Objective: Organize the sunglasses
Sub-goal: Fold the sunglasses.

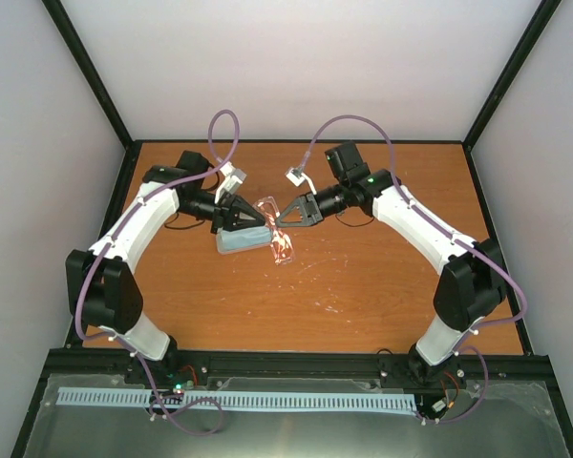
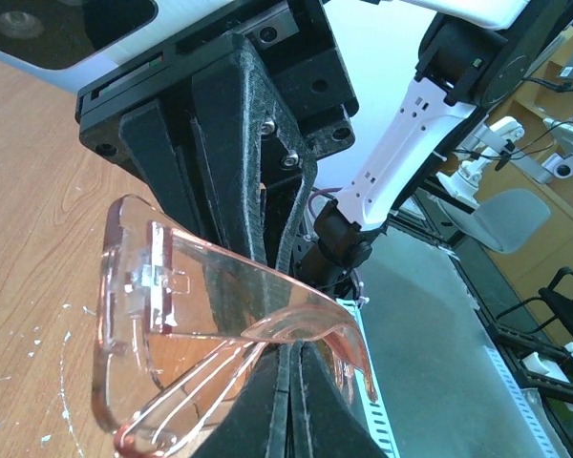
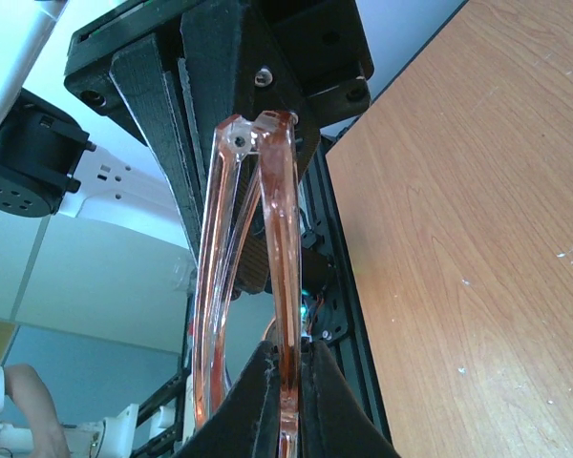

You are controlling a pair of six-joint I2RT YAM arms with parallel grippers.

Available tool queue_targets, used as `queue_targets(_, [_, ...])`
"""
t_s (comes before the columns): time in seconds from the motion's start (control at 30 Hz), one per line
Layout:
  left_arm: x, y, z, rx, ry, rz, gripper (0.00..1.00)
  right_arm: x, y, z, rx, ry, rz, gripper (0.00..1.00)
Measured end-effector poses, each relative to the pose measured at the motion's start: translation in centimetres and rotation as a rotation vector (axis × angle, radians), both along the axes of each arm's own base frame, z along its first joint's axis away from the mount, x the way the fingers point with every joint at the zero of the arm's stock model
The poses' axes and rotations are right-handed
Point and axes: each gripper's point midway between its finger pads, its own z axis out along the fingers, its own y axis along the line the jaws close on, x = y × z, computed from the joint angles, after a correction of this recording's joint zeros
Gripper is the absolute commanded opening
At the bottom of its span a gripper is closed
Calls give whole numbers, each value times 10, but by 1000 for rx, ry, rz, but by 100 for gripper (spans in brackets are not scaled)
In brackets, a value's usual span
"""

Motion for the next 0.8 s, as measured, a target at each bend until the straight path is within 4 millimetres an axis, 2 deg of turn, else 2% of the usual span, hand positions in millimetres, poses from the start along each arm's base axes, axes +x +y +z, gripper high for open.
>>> queue_targets(0.2, [1,0,0,1,-1,1,6,1,1,1,4,-3,-4,3])
queue_targets(0.5, [-2,0,-4,23,-5,-4,1,3,1,8,20,-17,-15,3])
queue_targets(0.8, [0,-1,-1,12,2,0,1,3,0,9,19,-18,-22,4])
